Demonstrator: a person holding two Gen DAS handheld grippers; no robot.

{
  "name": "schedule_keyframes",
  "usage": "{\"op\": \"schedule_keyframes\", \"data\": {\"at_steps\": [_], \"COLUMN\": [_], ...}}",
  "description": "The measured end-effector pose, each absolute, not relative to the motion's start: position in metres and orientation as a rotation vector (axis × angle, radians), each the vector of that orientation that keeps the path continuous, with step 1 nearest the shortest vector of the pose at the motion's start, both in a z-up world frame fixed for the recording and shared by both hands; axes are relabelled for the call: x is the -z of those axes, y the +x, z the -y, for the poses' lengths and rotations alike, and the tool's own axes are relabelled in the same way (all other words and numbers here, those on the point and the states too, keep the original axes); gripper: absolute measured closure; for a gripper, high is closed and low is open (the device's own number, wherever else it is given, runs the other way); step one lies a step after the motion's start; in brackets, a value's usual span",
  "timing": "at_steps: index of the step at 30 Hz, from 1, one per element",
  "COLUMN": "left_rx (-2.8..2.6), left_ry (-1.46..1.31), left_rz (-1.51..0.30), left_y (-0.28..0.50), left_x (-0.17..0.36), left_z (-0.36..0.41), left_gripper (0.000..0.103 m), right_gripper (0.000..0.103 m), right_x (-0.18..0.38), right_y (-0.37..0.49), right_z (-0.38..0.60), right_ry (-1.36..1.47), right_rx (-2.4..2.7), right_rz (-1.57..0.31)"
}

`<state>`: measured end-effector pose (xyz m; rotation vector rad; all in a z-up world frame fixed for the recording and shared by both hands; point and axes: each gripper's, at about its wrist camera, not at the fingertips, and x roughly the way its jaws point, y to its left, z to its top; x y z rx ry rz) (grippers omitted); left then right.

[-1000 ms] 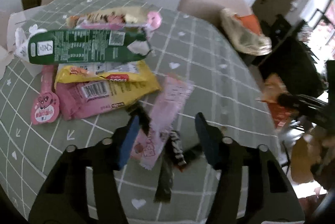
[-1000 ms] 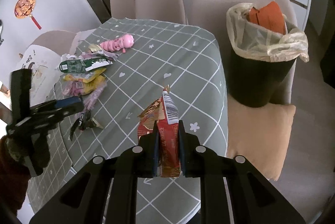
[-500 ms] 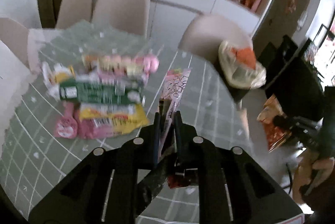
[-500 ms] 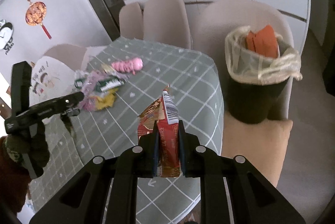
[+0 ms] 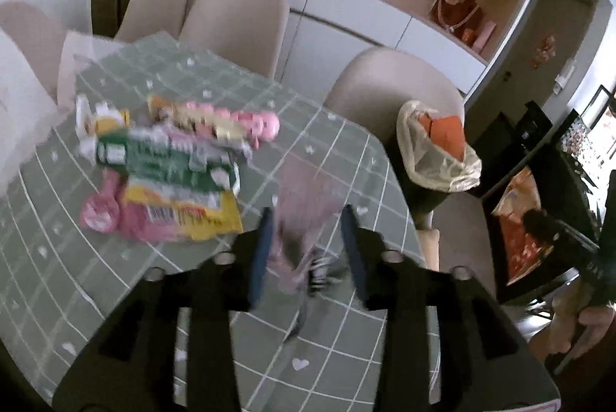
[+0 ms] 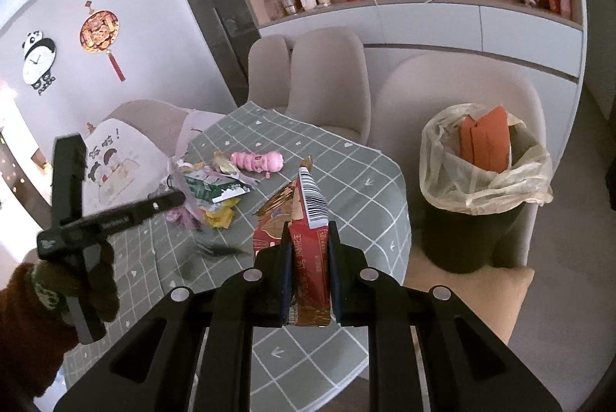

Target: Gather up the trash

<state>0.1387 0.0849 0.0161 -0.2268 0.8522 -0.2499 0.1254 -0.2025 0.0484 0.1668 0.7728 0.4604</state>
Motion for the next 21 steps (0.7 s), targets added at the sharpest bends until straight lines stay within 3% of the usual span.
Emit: {"op": "schedule_keyframes", "data": {"at_steps": [5, 21], "left_rx": [0.203, 0.284], "left_ry": [-0.32, 0.074], "left_rz": [-0.901, -0.922], "left_y": [0.136, 0.196], "left_x": [0.014, 0.028], "left_z": [-0.087, -0.023], "left_gripper": [0.055, 0.055], "right_gripper": [0.086, 0.086], "right_x": [-0.029, -0.003], "right_y": [0.134, 0.166], "right_z": [0.219, 0.237], "right_ry": [0.189, 0.176], "right_rx": [-0.449, -0.448], "right_rz": [-0.812, -0.879]}}
